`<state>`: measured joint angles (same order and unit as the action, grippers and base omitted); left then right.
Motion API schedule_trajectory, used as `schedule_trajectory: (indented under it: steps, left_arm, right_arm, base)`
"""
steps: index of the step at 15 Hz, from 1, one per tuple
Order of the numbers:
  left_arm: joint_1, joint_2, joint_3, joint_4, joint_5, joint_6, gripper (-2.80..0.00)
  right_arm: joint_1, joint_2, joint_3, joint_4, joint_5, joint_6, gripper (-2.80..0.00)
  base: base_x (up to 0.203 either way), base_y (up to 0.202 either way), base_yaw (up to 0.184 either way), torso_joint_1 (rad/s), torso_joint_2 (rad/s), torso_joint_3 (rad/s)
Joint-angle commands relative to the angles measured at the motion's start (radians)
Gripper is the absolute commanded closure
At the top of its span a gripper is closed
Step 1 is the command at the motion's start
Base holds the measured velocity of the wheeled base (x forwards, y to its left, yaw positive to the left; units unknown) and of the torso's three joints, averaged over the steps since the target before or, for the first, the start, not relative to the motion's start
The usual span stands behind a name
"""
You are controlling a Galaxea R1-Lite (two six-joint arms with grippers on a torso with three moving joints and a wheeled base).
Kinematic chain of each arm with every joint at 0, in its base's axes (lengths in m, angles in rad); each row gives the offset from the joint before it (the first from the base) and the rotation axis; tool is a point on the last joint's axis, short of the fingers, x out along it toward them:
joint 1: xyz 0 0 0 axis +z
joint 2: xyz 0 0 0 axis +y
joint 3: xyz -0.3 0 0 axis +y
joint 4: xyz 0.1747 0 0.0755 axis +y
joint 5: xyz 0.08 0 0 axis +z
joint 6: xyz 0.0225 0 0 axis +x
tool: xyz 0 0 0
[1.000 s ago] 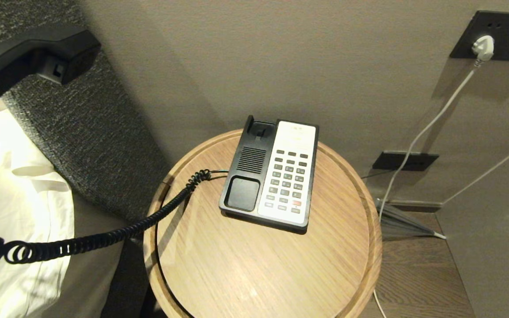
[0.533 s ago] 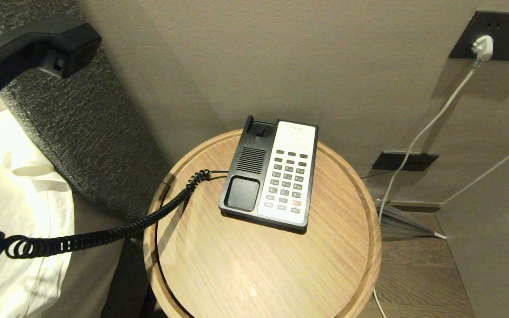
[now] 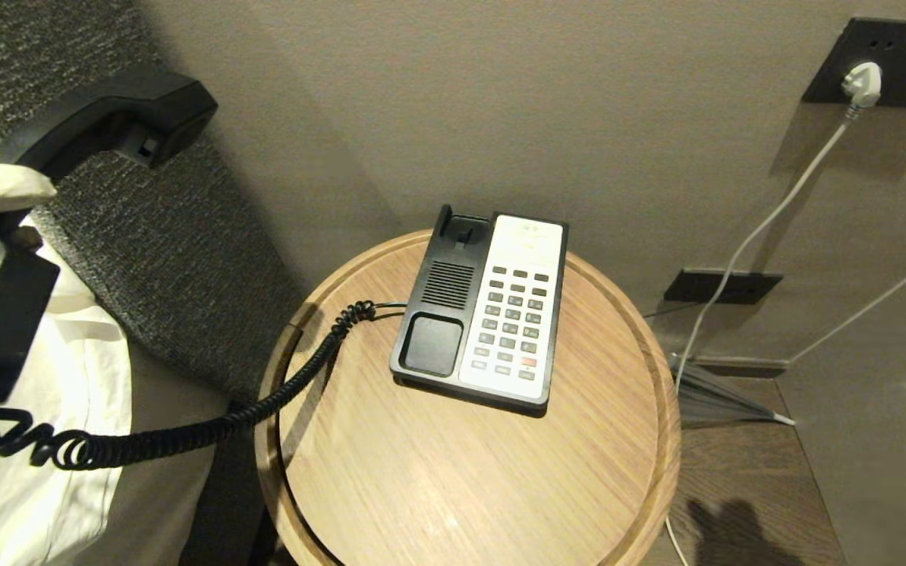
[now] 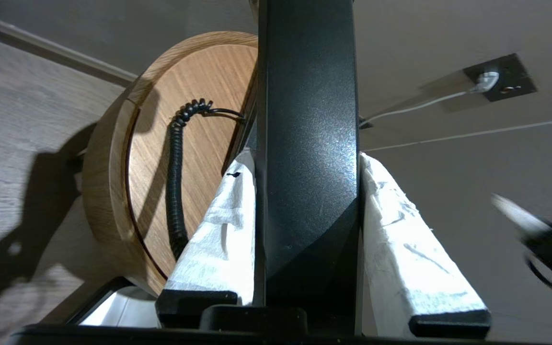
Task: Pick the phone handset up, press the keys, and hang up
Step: Dial the number
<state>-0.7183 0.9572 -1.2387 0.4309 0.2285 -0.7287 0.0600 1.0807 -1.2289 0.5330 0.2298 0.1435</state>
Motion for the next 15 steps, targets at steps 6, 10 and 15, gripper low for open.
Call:
schedule_trajectory:
  steps: [6, 10, 15]
  left_arm:
    - [-0.001, 0.000, 0.003, 0.002, 0.002, -0.005, 0.00]
    - [0.000, -0.008, 0.005, 0.003, 0.002, -0.005, 0.00]
    - [0.000, -0.012, 0.015, 0.003, 0.002, -0.003, 0.00]
  right_arm:
    - [0.482, 0.543, -0.190, -0.218, -0.264, 0.075, 0.00]
    - [0.560, 0.647, -0.284, -0.241, -0.354, 0.083, 0.00]
    - [0.656, 0.668, -0.312, -0.222, -0.364, 0.107, 0.00]
  base:
    - [0.000, 0.000, 0.000, 0.000, 0.00, 0.000]
    - [0.000, 0.000, 0.000, 0.000, 0.00, 0.000]
    - [0.000, 0.000, 0.000, 0.000, 0.00, 0.000]
